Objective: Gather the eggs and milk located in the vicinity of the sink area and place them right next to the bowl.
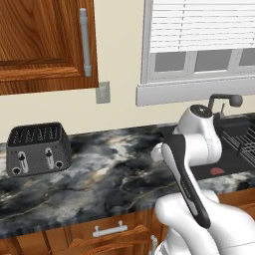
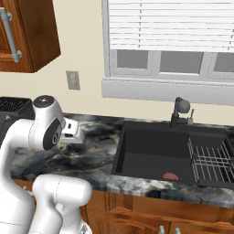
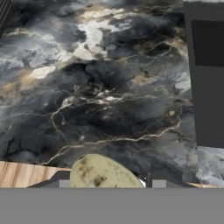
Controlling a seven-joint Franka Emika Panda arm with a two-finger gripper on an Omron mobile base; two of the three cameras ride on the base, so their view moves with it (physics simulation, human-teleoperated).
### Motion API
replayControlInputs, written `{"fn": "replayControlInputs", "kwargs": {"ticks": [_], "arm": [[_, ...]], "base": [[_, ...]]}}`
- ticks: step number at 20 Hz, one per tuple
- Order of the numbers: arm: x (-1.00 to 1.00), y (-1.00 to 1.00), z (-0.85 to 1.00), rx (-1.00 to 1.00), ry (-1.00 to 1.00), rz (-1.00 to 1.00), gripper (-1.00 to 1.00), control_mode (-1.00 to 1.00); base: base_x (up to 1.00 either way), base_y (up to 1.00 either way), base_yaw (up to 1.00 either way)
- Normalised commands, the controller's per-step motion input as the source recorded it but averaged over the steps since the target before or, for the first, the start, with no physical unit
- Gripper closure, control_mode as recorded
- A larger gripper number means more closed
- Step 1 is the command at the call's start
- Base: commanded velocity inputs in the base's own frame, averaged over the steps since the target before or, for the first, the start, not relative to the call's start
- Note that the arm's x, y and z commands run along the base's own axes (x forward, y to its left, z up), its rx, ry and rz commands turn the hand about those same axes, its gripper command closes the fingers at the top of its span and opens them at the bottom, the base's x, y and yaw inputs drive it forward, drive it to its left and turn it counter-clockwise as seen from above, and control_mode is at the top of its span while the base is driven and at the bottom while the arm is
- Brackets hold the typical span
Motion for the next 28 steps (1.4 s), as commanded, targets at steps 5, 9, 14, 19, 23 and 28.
{"fn": "replayControlInputs", "kwargs": {"ticks": [5,9,14,19,23,28], "arm": [[0.00,0.00,0.00,0.00,0.00,0.00,1.00,-1.00],[0.00,0.00,0.00,0.00,0.00,0.00,1.00,1.00],[0.00,0.00,0.00,0.00,0.00,0.00,1.00,1.00],[0.00,0.00,0.00,0.00,0.00,0.00,1.00,1.00],[0.00,0.00,0.00,0.00,0.00,0.00,1.00,1.00],[0.00,0.00,0.00,0.00,0.00,0.00,1.00,1.00]], "base": [[0.00,0.00,0.00],[0.00,0.00,0.00],[0.00,-0.19,0.00],[0.00,-0.46,-0.04],[0.00,-0.91,-0.08],[-0.70,-1.00,-0.09]]}}
